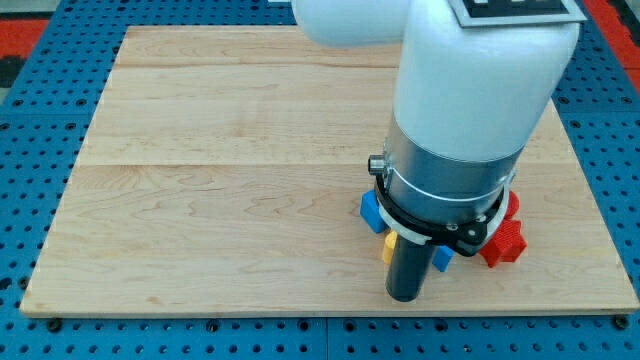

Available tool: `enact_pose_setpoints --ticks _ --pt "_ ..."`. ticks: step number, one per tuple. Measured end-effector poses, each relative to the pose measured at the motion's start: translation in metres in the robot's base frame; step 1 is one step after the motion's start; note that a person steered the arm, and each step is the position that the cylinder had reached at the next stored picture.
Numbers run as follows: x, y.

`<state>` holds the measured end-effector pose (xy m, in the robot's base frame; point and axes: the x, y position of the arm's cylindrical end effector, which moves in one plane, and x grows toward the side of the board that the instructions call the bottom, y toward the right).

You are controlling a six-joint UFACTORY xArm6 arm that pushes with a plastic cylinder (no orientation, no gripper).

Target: Move the green circle parallel to the yellow hexagon

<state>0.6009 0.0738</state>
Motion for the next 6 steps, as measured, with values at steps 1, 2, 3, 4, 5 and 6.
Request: enact_pose_setpoints --ticks 1,2,3,4,5,6 --pt "0.0 0.003" --pt "0.001 0.051" --pt "0.001 0.071" --pt "-0.041 0.066" --pt "-0.076 0.055" --pt "-0.097 0.016"
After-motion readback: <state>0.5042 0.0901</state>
